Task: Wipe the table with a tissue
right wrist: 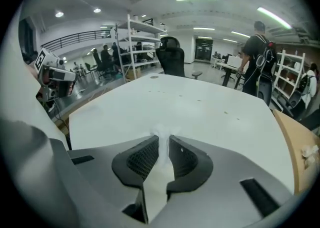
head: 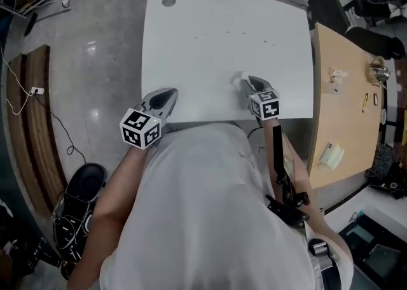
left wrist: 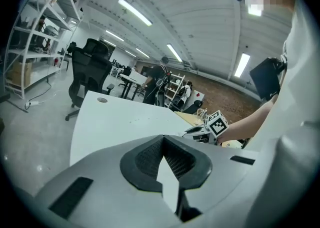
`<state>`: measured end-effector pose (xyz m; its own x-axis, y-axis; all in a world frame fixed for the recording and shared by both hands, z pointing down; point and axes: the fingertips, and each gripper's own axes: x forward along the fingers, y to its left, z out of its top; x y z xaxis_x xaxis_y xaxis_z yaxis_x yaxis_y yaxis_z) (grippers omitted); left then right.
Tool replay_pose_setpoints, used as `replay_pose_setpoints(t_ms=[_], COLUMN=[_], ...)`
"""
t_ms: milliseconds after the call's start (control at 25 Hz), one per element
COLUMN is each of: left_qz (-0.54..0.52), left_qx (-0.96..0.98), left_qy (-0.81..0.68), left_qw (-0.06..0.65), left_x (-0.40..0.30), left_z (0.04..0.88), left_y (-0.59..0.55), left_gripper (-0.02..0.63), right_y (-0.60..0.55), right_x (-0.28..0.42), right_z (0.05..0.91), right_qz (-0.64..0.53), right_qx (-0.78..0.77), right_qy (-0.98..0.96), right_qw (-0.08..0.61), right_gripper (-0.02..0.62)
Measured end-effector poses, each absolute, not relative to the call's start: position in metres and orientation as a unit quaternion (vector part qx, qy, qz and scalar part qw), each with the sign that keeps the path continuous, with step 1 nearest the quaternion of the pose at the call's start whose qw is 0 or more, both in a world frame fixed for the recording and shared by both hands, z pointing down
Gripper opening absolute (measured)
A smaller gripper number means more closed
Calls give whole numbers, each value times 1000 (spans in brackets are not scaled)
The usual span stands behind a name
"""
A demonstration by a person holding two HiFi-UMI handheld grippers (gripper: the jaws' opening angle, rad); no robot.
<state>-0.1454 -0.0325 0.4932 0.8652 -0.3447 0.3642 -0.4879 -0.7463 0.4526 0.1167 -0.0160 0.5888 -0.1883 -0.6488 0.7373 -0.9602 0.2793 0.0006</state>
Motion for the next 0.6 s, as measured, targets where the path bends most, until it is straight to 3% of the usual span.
replay_pose_setpoints(t_ms=[600], left_qz=[154], left_qx=[934], left_qy=[-192], left_qw=[260], left_x=[-21], left_z=[478], left_y=[-32], left_gripper=[6], right_y=[-24], right_x=[256], right_z=[577], right_qz=[236], right_qx=[599], right_qy=[-705], right_qw=[298], right_gripper=[61])
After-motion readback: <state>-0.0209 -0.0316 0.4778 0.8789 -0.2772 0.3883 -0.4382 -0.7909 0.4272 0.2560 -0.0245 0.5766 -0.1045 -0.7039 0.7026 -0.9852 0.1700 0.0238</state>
